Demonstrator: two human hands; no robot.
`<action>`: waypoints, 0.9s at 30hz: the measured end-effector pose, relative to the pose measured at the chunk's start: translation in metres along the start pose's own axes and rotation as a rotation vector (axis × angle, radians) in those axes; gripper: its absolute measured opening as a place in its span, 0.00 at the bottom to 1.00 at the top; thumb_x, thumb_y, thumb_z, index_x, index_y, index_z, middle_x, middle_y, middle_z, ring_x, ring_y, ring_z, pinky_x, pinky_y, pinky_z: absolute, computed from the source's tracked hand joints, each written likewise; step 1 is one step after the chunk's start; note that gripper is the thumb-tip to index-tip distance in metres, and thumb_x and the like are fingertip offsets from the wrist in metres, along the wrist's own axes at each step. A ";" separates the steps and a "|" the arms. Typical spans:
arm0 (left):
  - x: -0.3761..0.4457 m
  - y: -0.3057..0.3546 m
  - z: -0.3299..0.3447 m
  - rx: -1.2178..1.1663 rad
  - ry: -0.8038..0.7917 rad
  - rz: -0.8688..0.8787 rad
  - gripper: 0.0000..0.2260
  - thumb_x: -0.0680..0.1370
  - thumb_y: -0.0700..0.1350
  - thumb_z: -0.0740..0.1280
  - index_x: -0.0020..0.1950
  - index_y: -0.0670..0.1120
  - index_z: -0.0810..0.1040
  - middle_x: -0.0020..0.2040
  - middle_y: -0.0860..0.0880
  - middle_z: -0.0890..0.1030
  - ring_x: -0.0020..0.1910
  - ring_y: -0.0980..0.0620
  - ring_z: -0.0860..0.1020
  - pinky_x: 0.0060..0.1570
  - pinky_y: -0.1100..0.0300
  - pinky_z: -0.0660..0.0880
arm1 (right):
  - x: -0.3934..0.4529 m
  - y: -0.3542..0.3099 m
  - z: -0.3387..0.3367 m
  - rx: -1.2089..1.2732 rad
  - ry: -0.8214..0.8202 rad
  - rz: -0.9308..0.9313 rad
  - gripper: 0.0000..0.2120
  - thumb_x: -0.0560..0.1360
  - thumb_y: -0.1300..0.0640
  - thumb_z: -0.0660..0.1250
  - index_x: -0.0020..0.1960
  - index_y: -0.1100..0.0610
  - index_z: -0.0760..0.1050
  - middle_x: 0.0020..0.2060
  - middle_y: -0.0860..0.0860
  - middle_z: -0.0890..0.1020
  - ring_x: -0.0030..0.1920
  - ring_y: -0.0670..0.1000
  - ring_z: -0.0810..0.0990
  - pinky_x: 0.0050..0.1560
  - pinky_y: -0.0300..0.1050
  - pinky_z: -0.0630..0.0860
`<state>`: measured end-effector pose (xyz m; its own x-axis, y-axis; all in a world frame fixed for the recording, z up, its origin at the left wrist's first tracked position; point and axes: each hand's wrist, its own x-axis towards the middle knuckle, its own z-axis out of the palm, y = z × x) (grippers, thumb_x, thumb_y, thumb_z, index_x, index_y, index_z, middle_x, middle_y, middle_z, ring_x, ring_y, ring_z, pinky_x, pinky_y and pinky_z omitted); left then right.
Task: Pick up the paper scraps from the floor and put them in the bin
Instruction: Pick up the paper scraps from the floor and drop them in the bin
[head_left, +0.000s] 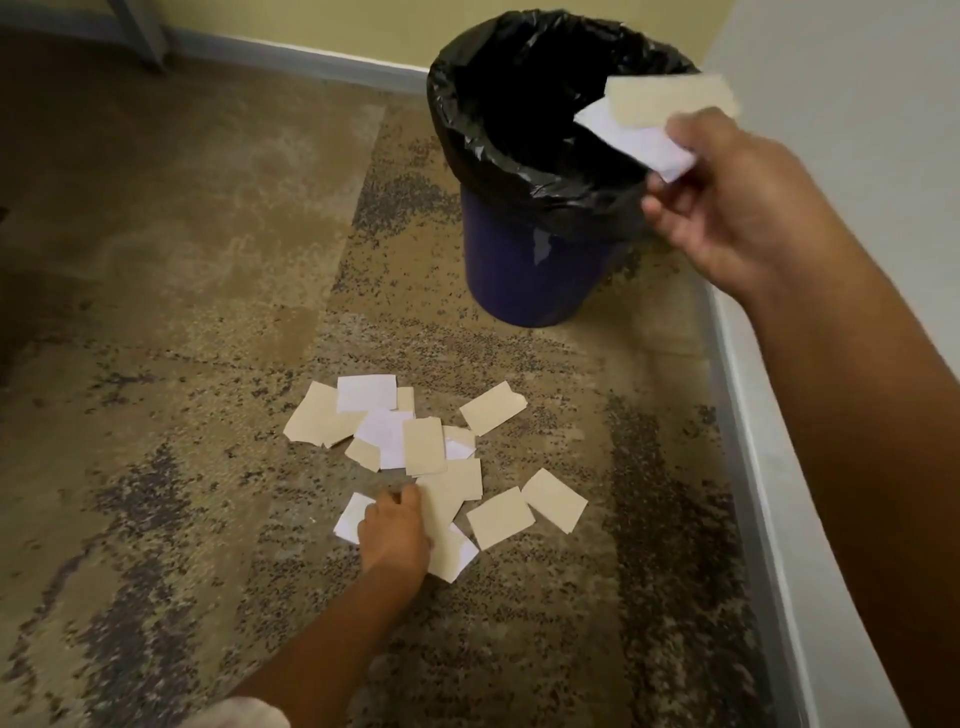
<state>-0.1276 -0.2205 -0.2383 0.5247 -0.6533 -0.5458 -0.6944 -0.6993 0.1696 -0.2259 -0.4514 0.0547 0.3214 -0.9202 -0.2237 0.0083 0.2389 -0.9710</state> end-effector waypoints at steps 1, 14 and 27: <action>0.002 0.000 0.000 -0.005 -0.010 -0.005 0.27 0.75 0.48 0.67 0.70 0.48 0.61 0.66 0.43 0.70 0.63 0.44 0.70 0.60 0.54 0.70 | 0.010 -0.005 0.004 0.033 -0.008 0.009 0.07 0.78 0.53 0.62 0.47 0.56 0.73 0.35 0.49 0.80 0.29 0.43 0.80 0.31 0.36 0.77; 0.026 -0.014 -0.015 -0.128 -0.201 0.048 0.20 0.74 0.48 0.67 0.66 0.48 0.72 0.62 0.48 0.77 0.60 0.48 0.76 0.54 0.56 0.72 | -0.063 0.227 -0.038 -0.852 -0.040 0.204 0.29 0.76 0.53 0.65 0.72 0.53 0.57 0.62 0.53 0.73 0.60 0.54 0.76 0.55 0.48 0.75; 0.016 0.022 -0.171 -0.772 0.104 0.350 0.08 0.75 0.41 0.68 0.43 0.52 0.72 0.46 0.42 0.82 0.35 0.49 0.80 0.37 0.50 0.79 | -0.135 0.331 -0.042 -1.415 -0.337 0.368 0.40 0.76 0.43 0.61 0.76 0.44 0.37 0.75 0.50 0.33 0.75 0.58 0.33 0.74 0.61 0.46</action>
<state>-0.0503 -0.2964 -0.1030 0.4114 -0.8654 -0.2861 -0.3143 -0.4294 0.8467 -0.3058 -0.2612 -0.2398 0.3005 -0.7176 -0.6283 -0.9537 -0.2356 -0.1870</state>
